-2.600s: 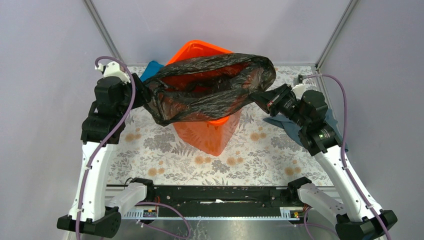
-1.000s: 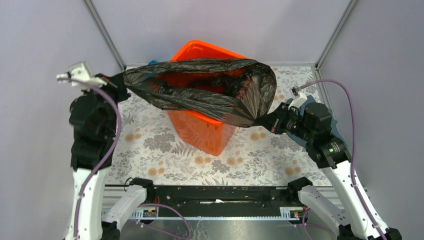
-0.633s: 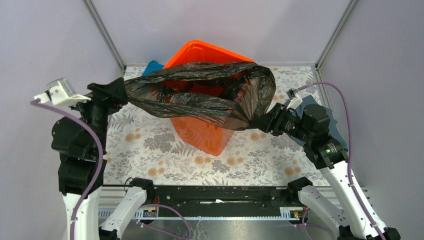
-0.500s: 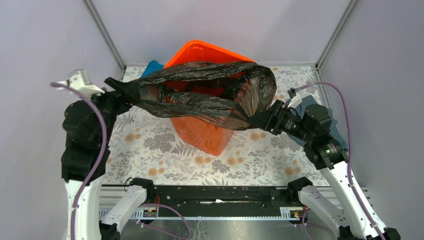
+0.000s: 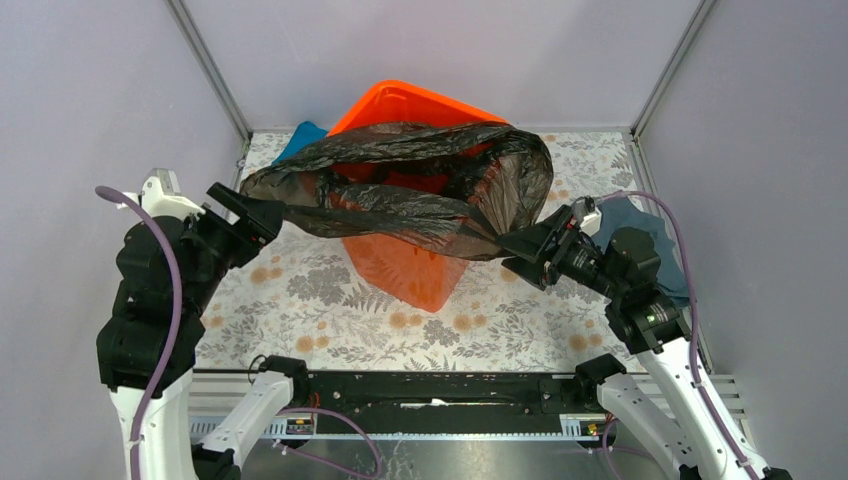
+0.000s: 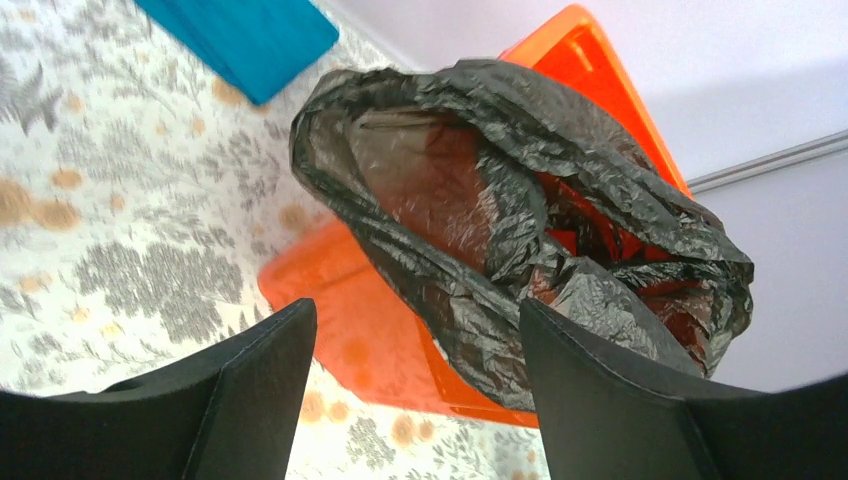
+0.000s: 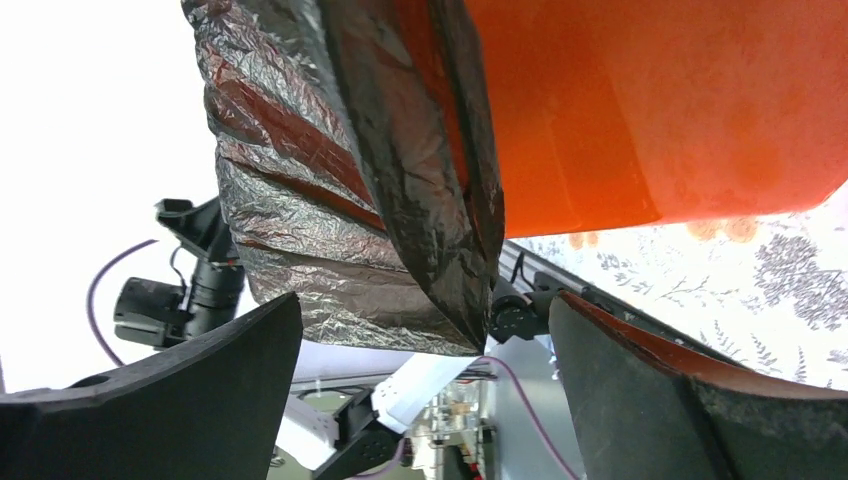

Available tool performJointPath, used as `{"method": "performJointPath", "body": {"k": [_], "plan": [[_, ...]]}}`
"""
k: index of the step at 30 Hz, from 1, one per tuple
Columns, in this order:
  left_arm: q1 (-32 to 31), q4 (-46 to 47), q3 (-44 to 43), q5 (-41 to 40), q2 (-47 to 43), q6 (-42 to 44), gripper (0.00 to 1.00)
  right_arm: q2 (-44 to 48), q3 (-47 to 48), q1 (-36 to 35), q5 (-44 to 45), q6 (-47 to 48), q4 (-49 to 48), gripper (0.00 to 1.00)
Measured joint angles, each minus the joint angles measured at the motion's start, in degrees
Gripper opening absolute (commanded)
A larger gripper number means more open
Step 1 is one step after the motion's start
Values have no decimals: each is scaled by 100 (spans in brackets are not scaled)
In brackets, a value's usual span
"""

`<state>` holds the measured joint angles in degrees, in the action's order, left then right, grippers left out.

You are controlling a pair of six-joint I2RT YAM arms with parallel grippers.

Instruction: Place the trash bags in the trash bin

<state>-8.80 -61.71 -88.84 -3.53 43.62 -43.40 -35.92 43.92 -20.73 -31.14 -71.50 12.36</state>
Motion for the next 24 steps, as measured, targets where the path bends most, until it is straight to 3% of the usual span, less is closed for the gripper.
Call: {"method": "performJointPath", "body": {"k": [3,5,8,18,21,24], "plan": [[0,-216,81,59,0,-367,76,83,-44,0,15,-376,-9,96],[0,-243,179,146,0,-573,75,149,-105,0,15,-603,-81,89],[0,-146,306,398,44,-909,60,229,-212,0,13,-1025,-238,83],[0,59,625,509,302,-1646,31,236,-234,0,166,-2028,-435,80],[0,162,662,514,323,-1650,16,83,-236,0,157,-2135,-542,80],[0,319,660,525,391,-1628,9,-107,-234,0,151,-2162,-623,70]]}}
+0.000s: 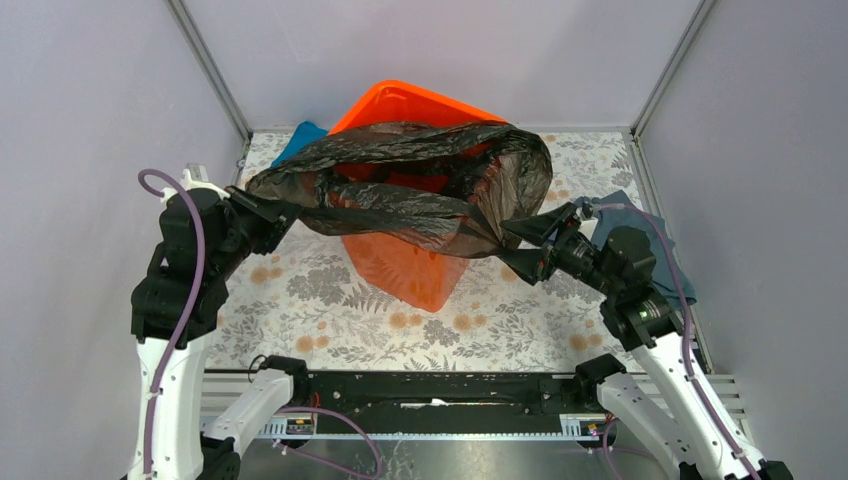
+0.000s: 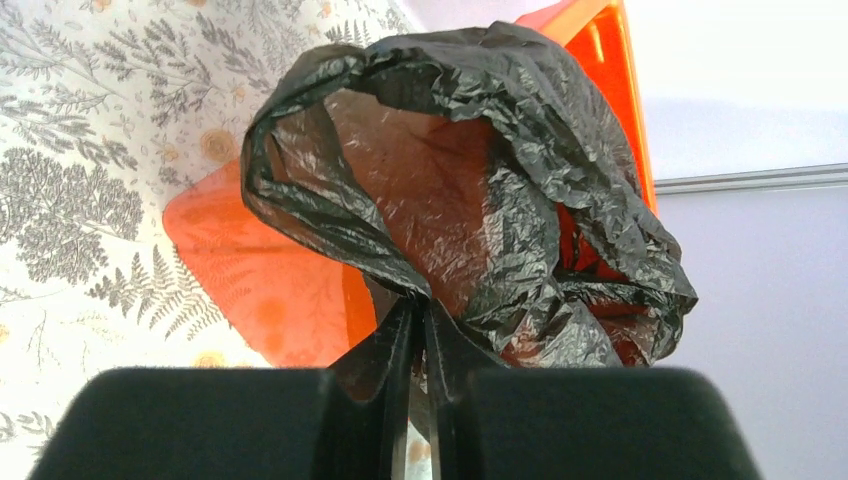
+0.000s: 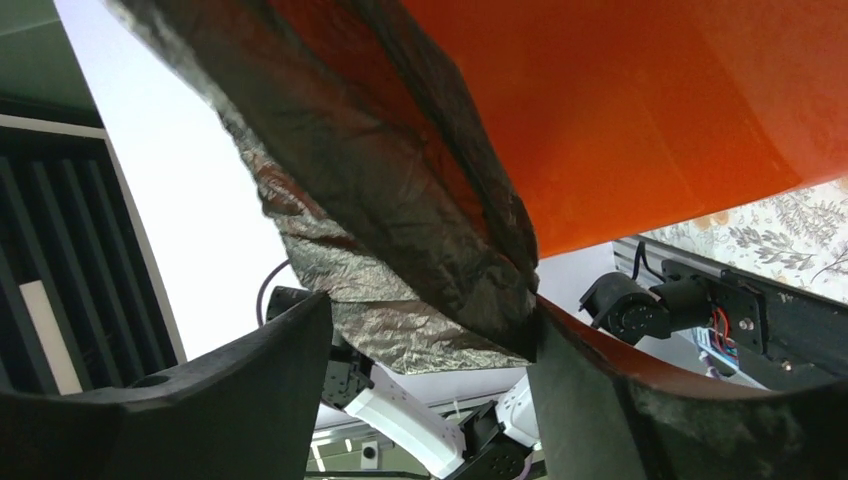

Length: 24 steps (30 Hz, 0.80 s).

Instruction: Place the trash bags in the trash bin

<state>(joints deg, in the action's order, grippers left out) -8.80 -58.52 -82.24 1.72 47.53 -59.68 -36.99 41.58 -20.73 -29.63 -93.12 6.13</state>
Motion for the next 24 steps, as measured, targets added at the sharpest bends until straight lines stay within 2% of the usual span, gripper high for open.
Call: {"method": "performJointPath", "body": {"k": [3,5,6,7,8,14,16,17,22,24], "plan": [[0,151,-98,26,140,83,4,-203,2,-17,-4,-17,-118,66],[0,251,-221,81,221,170,0,-323,2,-37,-2,-22,-184,75],[0,337,-299,122,260,216,0,-378,2,-50,0,-35,-210,78],[0,426,-356,160,297,251,0,-417,2,-63,0,-57,-234,76],[0,518,-404,205,330,282,0,-442,2,-76,0,-72,-269,71],[0,1309,-424,732,422,376,0,-603,4,-181,9,-153,-756,19],[0,1845,-348,1016,468,424,0,-774,11,-195,4,-177,-1038,4],[0,2140,-306,1156,516,481,0,-883,37,-197,7,-186,-1176,0],[0,3733,-33,1690,984,1257,0,-1410,669,-201,70,409,-1292,0],[7,4011,44,1810,1202,1558,0,-1447,872,-199,109,634,-1394,0]]}}
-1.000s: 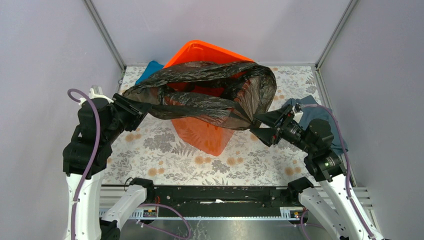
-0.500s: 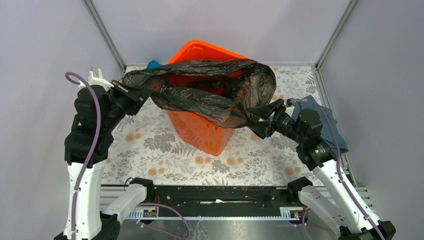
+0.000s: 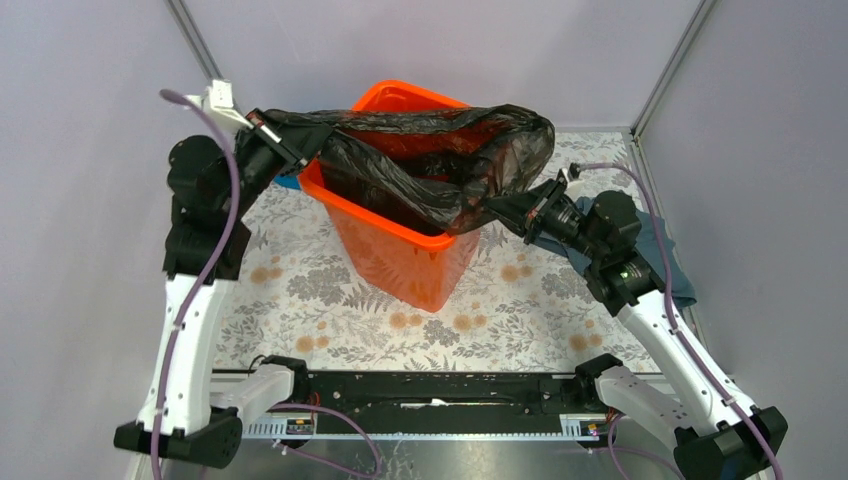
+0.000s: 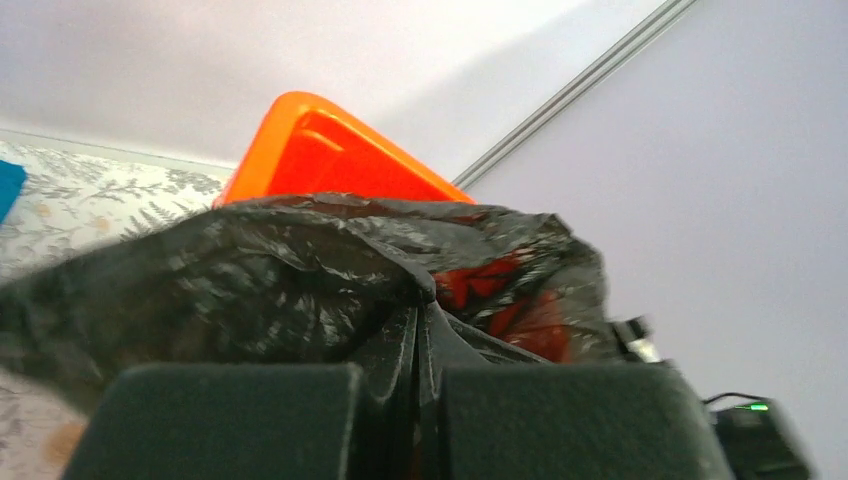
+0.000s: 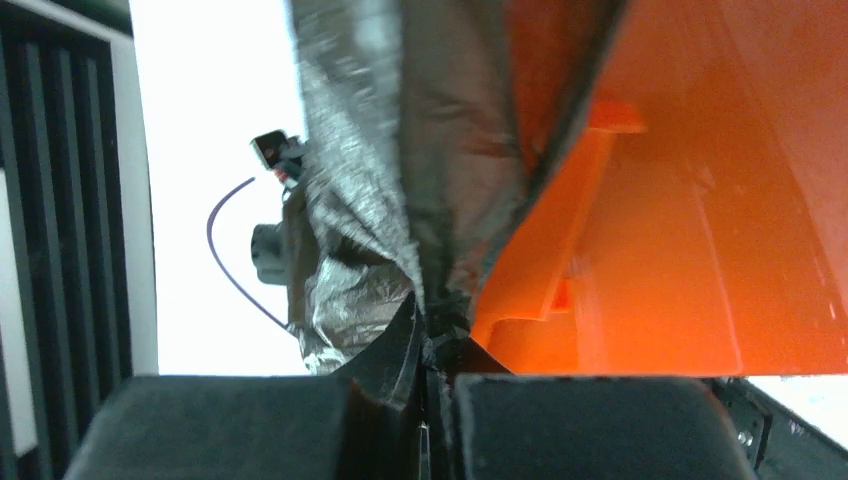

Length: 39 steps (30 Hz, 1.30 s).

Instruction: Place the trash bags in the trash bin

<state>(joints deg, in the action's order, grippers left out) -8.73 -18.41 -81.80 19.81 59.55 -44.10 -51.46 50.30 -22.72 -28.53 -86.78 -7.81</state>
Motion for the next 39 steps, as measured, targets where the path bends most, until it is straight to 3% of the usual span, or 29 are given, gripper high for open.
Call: {"method": "performJointPath", "body": {"k": [4,12,17,24,32,36,39], "plan": [[20,98,354,146,9,575,0,101,144,0,-63,479,-262,0],[20,-286,1443,-125,-2441,1158,0,262,-175,-7,-857,1268,-723,0],[20,-271,2208,-275,-3357,1121,0,-17,-713,-74,-1392,1316,-1049,0],[20,-914,3073,-750,-3353,916,0,153,-861,-98,-1556,1816,-562,0],[20,-1598,2846,-1919,-2820,914,0,339,-782,-118,-1108,2804,474,0],[20,-1620,2671,-2199,-2339,968,0,201,-540,-125,-748,3471,1069,10],[20,-1615,2590,-2260,-2046,1047,15,-37,-284,-129,-490,3982,1325,24]]}}
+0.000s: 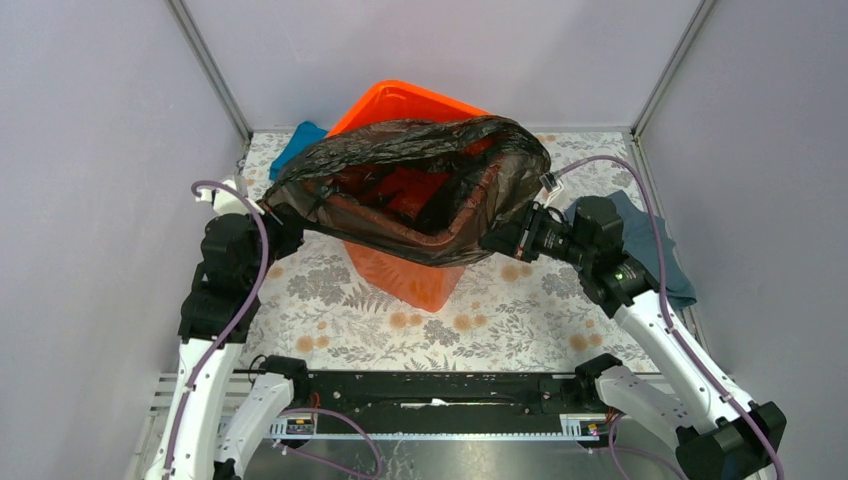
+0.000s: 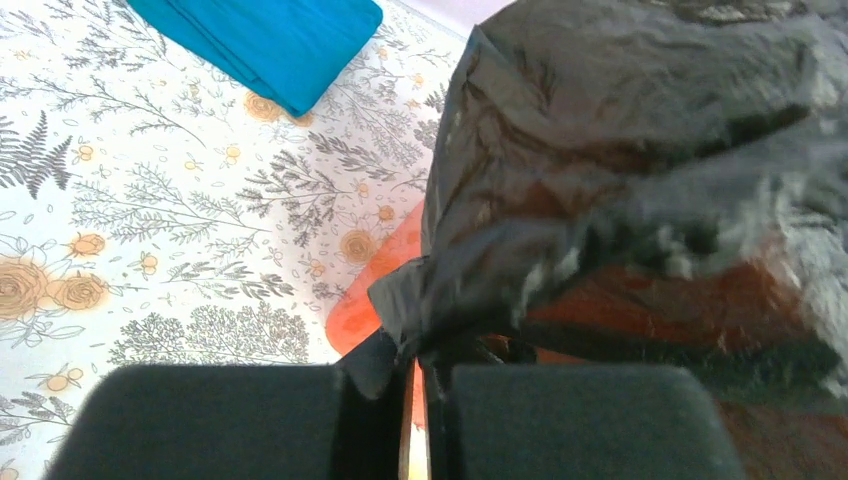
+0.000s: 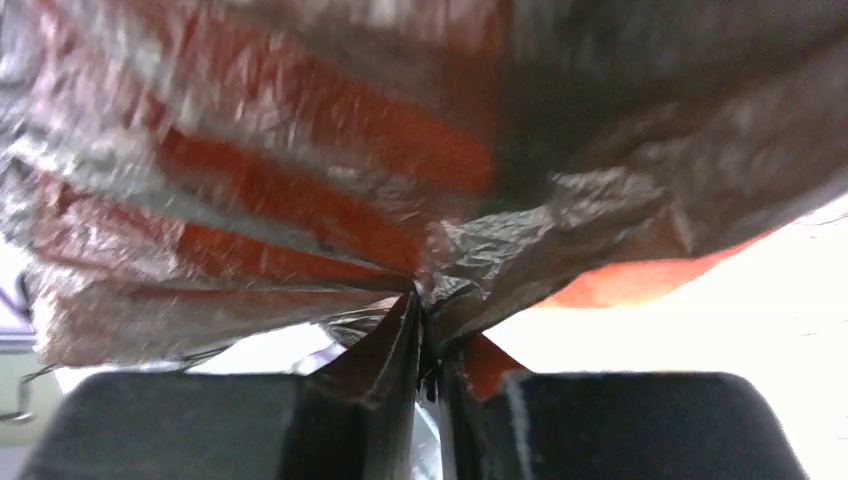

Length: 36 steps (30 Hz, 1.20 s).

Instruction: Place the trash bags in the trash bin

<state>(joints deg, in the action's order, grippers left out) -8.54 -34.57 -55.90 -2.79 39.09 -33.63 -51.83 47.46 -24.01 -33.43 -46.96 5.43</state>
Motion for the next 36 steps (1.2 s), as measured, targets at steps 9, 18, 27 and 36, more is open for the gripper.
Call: {"method": "performJointPath", "body": {"k": [9,18,27,36], "plan": [[0,-645,-813,-304,616,358,54,-81,1207,0,1506,1860,1840,70],[0,-1526,-1244,-752,-267,518,83,798,2087,0,2455,2621,3049,74],[0,-1270,-2135,-992,804,870,87,-531,2341,0,2350,2020,2483,74],[59,-782,-2216,-688,1687,1060,82,-1591,2618,90,2643,1825,1915,78]]}}
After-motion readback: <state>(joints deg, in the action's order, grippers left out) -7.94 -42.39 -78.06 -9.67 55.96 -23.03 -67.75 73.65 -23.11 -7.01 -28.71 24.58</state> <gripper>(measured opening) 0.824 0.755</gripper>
